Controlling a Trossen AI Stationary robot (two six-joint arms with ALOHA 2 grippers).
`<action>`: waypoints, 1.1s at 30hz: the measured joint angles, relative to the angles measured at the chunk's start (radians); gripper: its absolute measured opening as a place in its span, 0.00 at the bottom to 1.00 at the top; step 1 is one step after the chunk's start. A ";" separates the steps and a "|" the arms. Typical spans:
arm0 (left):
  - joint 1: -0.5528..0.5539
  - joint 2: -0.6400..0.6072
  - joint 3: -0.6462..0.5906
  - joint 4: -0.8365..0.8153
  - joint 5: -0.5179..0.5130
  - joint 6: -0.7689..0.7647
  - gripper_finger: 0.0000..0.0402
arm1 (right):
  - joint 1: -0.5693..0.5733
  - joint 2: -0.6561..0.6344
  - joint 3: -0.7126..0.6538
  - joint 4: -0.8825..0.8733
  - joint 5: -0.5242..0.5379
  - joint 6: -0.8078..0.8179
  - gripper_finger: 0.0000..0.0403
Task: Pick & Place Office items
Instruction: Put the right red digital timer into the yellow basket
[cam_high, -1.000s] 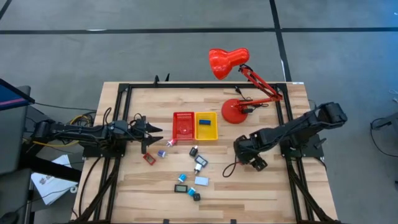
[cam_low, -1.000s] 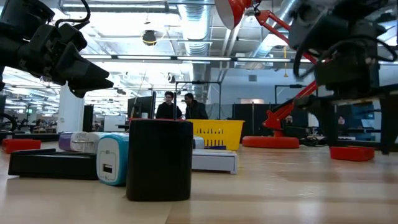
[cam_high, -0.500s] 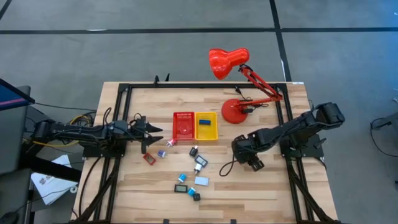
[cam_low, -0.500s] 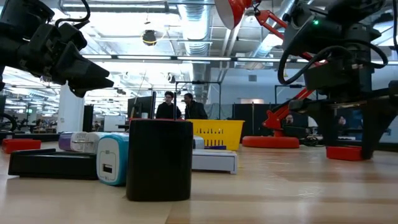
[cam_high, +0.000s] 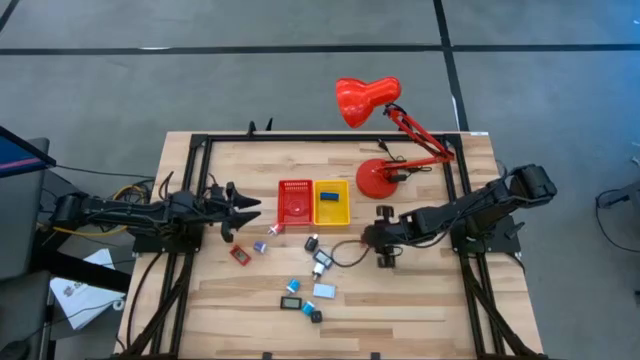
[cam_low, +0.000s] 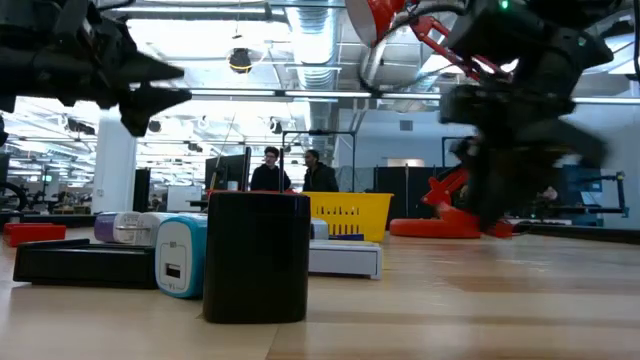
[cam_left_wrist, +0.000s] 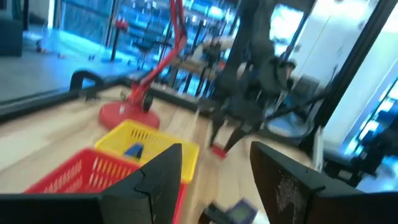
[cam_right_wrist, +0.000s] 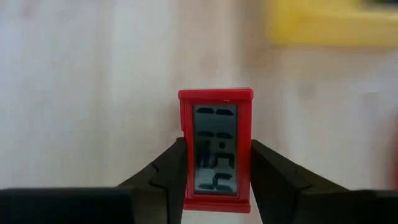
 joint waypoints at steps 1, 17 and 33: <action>0.000 0.000 0.000 0.026 0.000 -0.011 0.46 | 0.007 -0.006 0.000 0.005 0.055 0.030 0.36; 0.000 0.000 0.000 0.651 0.000 -0.194 0.46 | -0.065 -0.099 0.306 -0.050 0.337 0.035 0.33; 0.000 0.133 0.145 0.380 -0.233 -0.233 0.46 | -0.143 0.150 0.924 -0.262 0.326 -0.365 0.32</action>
